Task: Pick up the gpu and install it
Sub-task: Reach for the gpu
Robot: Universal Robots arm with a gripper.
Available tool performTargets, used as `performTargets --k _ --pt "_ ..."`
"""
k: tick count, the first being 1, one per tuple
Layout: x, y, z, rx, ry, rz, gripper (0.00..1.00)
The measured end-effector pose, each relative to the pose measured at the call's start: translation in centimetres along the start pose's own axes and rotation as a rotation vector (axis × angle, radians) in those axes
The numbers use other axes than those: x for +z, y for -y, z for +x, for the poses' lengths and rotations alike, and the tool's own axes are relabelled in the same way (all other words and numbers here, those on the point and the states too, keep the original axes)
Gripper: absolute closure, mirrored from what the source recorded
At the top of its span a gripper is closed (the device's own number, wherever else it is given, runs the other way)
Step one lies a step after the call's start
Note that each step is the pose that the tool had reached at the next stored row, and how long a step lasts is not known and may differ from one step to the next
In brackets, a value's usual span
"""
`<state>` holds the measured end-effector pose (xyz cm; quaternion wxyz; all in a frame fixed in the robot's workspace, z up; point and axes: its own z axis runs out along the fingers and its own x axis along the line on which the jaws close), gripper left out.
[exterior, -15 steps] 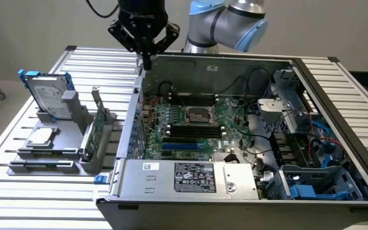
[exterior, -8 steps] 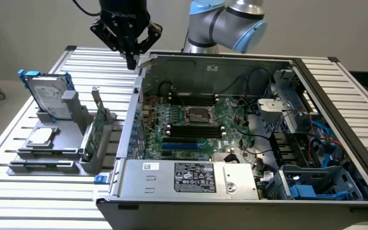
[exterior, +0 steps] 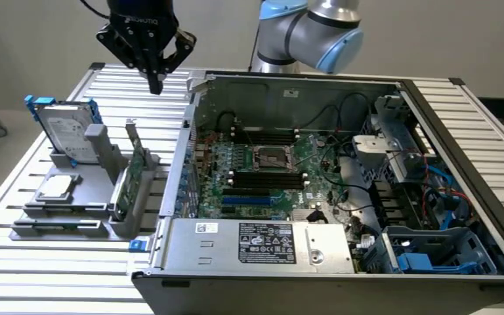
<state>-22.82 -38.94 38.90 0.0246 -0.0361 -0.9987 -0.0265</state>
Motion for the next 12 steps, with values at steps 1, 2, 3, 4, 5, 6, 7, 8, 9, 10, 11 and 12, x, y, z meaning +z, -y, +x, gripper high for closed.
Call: performTargets --k 1,2,3,4,5,6,7,8,9,10,11,12 --pt "0.09 -0.08 0.4 0.0 -0.0001 0.0 0.89" --pt "0.19 -0.18 0.9 0.0 0.0 0.0 0.89" --pt "0.31 -0.3 1.4 0.0 0.0 0.0002 0.89" --pt "0.42 -0.41 1.9 0.0 -0.0001 0.0007 0.89" --pt "0.53 -0.49 2.3 0.0 -0.0002 0.0009 0.89" --pt "0.64 -0.58 2.7 -0.001 -0.0001 0.0011 0.89" --pt "0.74 -0.66 3.1 -0.002 0.0 0.0014 0.89" --pt "0.83 -0.75 3.4 -0.003 0.0002 0.0019 0.89" --pt "0.9 -0.83 3.6 -0.005 0.0 0.0029 0.89" --pt "0.95 -0.9 3.8 -0.008 -0.0002 0.0041 0.89" --pt "1.01 -0.97 4.0 -0.012 -0.0003 0.0054 0.89" --pt "1.07 -1.05 4.2 -0.016 -0.0004 0.0068 0.89"
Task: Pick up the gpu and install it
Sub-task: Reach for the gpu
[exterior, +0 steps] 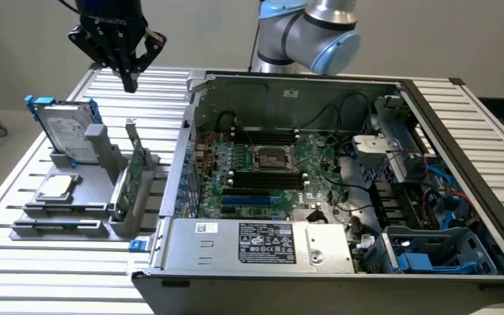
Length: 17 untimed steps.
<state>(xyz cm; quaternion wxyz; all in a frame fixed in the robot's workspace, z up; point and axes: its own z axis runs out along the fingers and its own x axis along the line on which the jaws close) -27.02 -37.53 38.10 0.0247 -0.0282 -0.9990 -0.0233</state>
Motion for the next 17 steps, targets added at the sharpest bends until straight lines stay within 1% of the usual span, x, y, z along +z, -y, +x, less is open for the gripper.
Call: performTargets --k 2,3,4,8,11,14,15,16,17 --pt "0.12 -0.17 0.4 -0.006 -0.0002 0.0032 0.89" --pt "0.17 -0.25 0.6 -0.01 -0.0002 0.0066 0.89" --pt "0.23 -0.35 0.7 -0.013 -0.0001 0.0113 0.89" --pt "0.49 -0.75 1.7 -0.019 0.0008 0.0337 0.89" --pt "0.65 -0.95 2.6 -0.018 0.0017 0.0534 0.89" --pt "0.79 -1.11 3.5 -0.019 0.0028 0.0754 0.89" --pt "0.82 -1.13 3.7 -0.019 0.0034 0.0855 0.89" --pt "0.83 -1.15 3.8 -0.021 0.0037 0.0973 0.89" --pt "0.83 -1.16 3.9 -0.023 0.0042 0.1107 0.89"
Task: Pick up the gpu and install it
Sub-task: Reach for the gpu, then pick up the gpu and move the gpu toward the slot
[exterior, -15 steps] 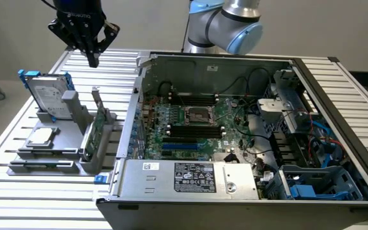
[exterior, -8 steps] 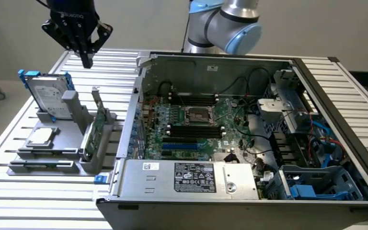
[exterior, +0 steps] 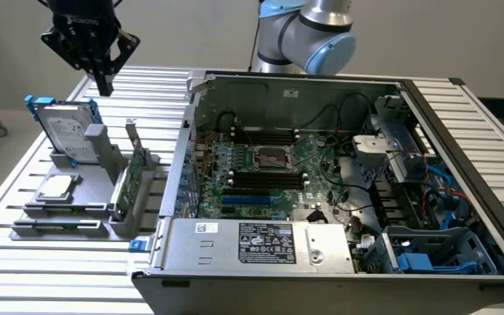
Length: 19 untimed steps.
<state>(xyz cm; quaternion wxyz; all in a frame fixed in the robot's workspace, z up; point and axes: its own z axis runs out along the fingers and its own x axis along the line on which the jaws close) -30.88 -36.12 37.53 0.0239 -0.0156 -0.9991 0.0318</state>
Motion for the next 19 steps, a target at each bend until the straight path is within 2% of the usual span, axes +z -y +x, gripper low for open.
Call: performTargets --k 1,2,3,5,8,9,10,19 --pt "0.01 0.0 0.03 -0.003 0.0022 0.0133 0.89" --pt "0.03 0.0 0.04 -0.007 0.0059 0.0234 0.89" --pt "0.03 0.0 0.05 -0.012 0.0117 0.0313 0.89" --pt "0.04 0.01 0.05 -0.023 0.0264 0.0416 0.89" --pt "0.08 0.0 0.07 -0.039 0.048 0.0448 0.89" --pt "0.11 0.0 0.09 -0.042 0.0533 0.0449 0.89" --pt "0.12 0.01 0.1 -0.042 0.055 0.0448 0.89" --pt "0.13 0.01 0.11 -0.042 0.0552 0.0448 0.89"
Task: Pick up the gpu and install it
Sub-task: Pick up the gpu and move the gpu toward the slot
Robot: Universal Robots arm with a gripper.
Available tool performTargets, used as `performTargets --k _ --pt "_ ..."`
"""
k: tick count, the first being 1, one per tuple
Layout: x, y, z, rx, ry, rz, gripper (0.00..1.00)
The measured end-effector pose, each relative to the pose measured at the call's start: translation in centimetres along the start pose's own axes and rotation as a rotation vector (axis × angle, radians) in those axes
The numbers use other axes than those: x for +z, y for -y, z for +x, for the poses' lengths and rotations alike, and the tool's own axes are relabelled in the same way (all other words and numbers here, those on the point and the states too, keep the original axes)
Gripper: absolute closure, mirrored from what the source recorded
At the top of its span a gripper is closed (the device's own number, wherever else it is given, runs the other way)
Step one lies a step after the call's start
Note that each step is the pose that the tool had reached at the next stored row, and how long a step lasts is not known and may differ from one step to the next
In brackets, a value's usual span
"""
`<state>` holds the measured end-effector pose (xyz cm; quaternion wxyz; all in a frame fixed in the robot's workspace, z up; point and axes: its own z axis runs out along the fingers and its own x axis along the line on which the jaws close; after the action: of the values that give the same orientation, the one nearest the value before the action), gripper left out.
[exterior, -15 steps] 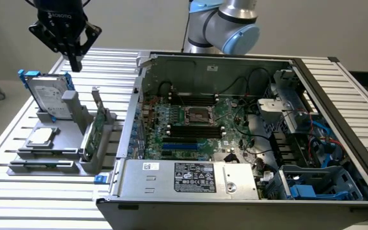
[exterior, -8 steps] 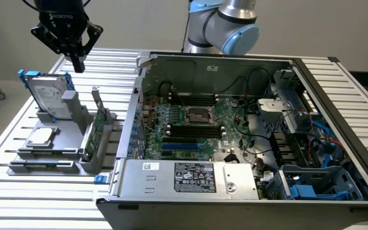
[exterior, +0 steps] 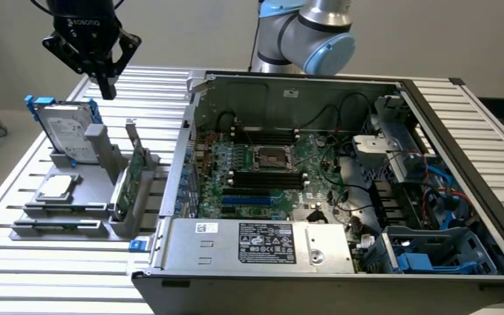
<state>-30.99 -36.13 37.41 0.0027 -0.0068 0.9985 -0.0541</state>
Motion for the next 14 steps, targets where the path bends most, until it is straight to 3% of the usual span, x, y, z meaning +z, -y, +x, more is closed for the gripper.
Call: performTargets --k 5,7,10,11,14 --pt "0.0 0.0 0.0 0.0 -0.0002 0.0 0.88" --pt "0.07 0.0 0.0 0.0 0.0001 -0.0001 0.76" --pt "0.5 0.08 0.0 0.0 0.0 0.0 0.7" --pt "0.7 0.15 0.0 0.0 0.0 0.0 0.64" --pt "1.3 0.77 0.0 0.0 0.0 0.0 0.64"
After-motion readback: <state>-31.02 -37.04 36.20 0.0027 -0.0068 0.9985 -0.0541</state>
